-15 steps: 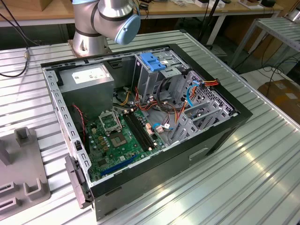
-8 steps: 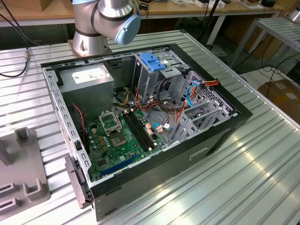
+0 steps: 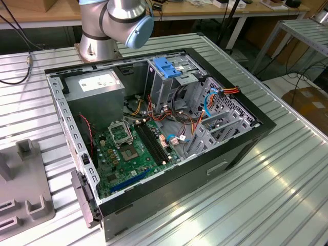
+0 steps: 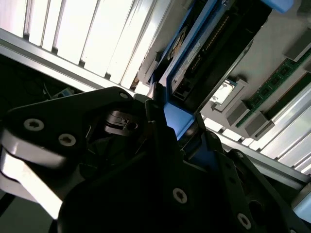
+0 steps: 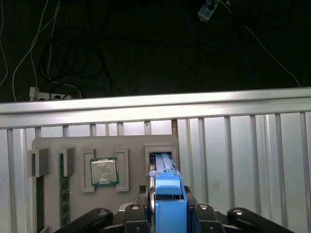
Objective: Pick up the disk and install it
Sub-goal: 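Pick up the disk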
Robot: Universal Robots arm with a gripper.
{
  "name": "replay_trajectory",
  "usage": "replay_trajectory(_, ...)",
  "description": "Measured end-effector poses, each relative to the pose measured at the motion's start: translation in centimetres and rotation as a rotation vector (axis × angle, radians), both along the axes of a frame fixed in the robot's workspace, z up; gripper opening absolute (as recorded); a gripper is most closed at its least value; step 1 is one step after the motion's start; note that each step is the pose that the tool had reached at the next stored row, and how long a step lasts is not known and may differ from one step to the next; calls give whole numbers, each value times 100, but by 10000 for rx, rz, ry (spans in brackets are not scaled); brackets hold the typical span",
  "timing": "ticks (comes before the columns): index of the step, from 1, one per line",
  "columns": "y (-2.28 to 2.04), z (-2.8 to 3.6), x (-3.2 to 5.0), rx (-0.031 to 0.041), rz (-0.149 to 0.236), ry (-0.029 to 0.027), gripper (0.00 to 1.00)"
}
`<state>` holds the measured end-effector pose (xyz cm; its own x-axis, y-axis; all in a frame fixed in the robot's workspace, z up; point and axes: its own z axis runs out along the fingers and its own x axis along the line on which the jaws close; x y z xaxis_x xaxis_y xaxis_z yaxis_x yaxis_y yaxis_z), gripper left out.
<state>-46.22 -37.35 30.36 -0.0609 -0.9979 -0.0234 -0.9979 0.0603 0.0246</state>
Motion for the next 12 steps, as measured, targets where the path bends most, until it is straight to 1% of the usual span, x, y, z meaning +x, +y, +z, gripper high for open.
replay_trajectory(3,0,53,0,-1,0,3,37)
replay_trajectory(5,0,129,0,-1,0,3,37)
replay_trajectory(7,0,177,0,-2,-1,3,37)
replay_trajectory(8,0,221,0,-1,0,3,37)
replay_trajectory(12,0,330,0,-1,0,3,37)
